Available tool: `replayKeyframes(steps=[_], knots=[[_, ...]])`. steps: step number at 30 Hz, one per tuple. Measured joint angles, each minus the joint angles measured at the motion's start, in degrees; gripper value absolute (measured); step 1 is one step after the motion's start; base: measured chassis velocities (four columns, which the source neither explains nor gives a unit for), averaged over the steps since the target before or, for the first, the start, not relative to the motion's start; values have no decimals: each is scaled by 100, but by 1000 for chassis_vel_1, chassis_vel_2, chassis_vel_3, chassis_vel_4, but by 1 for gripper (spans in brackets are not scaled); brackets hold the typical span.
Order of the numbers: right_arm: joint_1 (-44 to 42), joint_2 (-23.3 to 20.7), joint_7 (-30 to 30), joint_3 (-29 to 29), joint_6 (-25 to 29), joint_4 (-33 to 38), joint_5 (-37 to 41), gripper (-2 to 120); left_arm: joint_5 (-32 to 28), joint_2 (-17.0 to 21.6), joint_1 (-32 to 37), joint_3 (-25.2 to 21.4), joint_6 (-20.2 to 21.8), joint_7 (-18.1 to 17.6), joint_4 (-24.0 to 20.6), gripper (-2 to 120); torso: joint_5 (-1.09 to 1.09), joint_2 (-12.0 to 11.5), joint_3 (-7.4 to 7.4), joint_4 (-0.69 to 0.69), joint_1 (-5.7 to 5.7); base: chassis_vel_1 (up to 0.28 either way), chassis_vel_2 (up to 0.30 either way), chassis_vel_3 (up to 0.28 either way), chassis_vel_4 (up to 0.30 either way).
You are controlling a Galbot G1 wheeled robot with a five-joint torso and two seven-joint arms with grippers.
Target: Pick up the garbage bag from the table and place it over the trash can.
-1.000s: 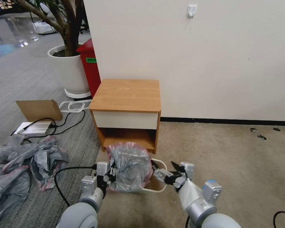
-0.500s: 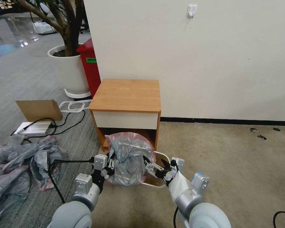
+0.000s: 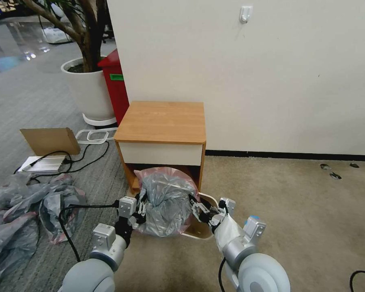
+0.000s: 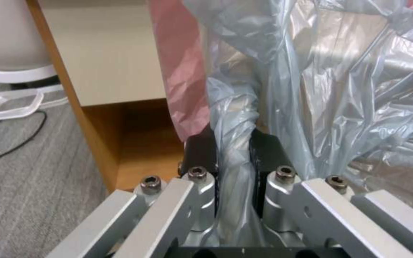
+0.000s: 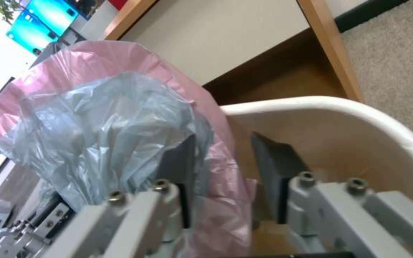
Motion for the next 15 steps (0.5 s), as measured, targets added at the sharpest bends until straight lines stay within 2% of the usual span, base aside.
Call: replayKeyframes(steps=[2, 3, 7, 15], knots=[[2, 17, -12, -6, 40, 0, -17, 21, -59, -31, 9, 24, 17, -5, 0, 9, 0, 0, 0, 0, 0, 0, 0, 0, 0], [2, 17, -12, -6, 40, 0, -17, 21, -59, -31, 9, 24, 17, -5, 0, 9, 0, 0, 0, 0, 0, 0, 0, 0, 0], [12, 36, -74, -17, 85, -2, -58, 1, -108, -96, 35, 37, 42, -24, -9, 9, 0, 0, 0, 0, 0, 0, 0, 0, 0], [-93, -50, -222, -6, 113, 245, -167, 0, -357, -181, 75, 32, 216, -180, -63, 9, 1, 0, 0, 0, 0, 0, 0, 0, 0]])
